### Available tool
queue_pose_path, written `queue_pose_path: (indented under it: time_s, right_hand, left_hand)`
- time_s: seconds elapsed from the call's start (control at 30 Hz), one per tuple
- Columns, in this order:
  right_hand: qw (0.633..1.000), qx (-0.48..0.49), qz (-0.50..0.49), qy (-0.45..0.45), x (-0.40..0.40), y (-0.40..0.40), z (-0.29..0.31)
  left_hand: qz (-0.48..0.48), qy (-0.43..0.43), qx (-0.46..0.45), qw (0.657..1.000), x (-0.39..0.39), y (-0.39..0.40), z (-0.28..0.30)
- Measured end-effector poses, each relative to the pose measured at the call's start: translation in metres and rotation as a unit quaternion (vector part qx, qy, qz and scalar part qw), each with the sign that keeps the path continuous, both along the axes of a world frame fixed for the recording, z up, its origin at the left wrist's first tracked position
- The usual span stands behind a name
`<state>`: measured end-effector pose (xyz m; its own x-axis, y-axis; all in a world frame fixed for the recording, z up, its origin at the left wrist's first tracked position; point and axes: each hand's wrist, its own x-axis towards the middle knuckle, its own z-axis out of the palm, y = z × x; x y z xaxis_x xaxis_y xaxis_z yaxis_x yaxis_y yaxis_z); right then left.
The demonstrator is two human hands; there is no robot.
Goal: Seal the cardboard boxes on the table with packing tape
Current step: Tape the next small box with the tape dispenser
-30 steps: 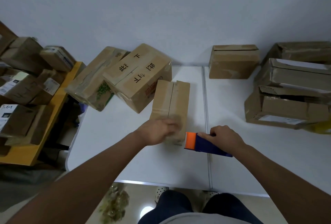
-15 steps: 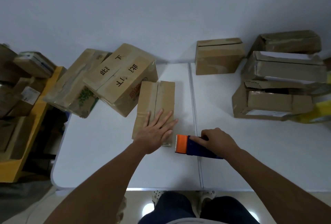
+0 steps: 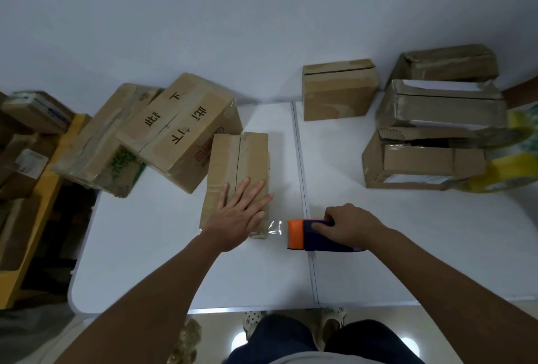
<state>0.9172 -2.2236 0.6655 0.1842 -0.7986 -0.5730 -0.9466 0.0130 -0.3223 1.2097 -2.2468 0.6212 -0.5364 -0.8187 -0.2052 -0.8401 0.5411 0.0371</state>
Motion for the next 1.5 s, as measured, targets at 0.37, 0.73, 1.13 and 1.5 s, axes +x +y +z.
queue_pose_path:
  time_s: [0.37, 0.73, 1.13, 1.5]
  right_hand:
    - [0.996, -0.042, 0.026, 0.073, 0.041, -0.001, 0.002]
    - [0.987, -0.037, -0.072, 0.14, 0.021, -0.028, 0.009]
    - [0.979, -0.091, -0.183, 0.019, 0.042, -0.008, -0.048]
    - [0.721, 0.154, -0.491, -0.464, 0.106, 0.024, -0.046]
  left_hand:
    - [-0.006, 0.005, 0.001, 1.0, 0.0, 0.001, -0.001]
    - [0.016, 0.004, 0.002, 1.0, -0.006, 0.006, -0.001]
    - [0.01, 0.022, 0.042, 0.999, -0.006, 0.002, 0.003]
    - [0.029, 0.188, 0.135, 0.973, 0.019, -0.006, 0.038]
